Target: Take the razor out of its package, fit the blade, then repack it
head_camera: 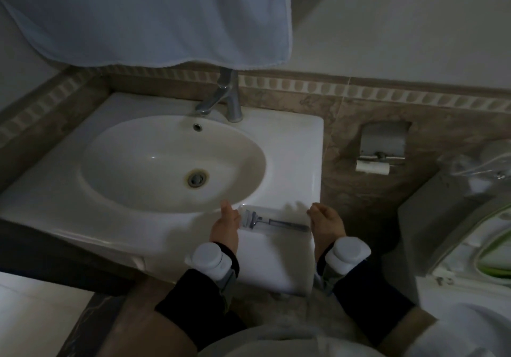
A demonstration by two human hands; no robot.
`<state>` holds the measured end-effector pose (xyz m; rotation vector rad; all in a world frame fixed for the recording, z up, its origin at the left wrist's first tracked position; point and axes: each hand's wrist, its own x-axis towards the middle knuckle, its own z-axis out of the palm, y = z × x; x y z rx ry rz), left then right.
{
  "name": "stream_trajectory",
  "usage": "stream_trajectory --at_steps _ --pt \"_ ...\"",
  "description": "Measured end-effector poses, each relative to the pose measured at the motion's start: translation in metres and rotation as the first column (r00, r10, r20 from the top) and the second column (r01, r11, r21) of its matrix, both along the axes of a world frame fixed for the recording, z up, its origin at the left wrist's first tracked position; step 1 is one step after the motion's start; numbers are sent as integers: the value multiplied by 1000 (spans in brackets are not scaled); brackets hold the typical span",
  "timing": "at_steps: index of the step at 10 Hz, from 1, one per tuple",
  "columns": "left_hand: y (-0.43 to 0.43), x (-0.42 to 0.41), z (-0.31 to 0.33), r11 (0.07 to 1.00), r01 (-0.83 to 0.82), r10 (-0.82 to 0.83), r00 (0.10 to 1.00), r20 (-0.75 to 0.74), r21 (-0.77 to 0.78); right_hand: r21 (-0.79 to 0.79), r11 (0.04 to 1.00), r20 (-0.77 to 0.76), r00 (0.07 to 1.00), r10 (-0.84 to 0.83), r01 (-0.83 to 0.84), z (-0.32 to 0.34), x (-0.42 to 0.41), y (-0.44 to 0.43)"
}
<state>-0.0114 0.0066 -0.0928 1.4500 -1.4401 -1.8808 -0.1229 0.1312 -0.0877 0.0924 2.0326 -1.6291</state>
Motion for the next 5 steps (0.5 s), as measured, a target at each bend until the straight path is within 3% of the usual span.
stream_trajectory --at_steps 3,4,5 --pt "6 2 -1 987 60 -44 993 109 -147 40 995 -72 993 94 -91 -2 9 4" --pt "1 3 -3 987 54 -41 995 86 -153 107 987 -93 987 130 -120 -1 2 3" --pt "-8 4 -3 995 93 -87 988 131 -39 245 964 -82 988 129 -105 2 -6 7"
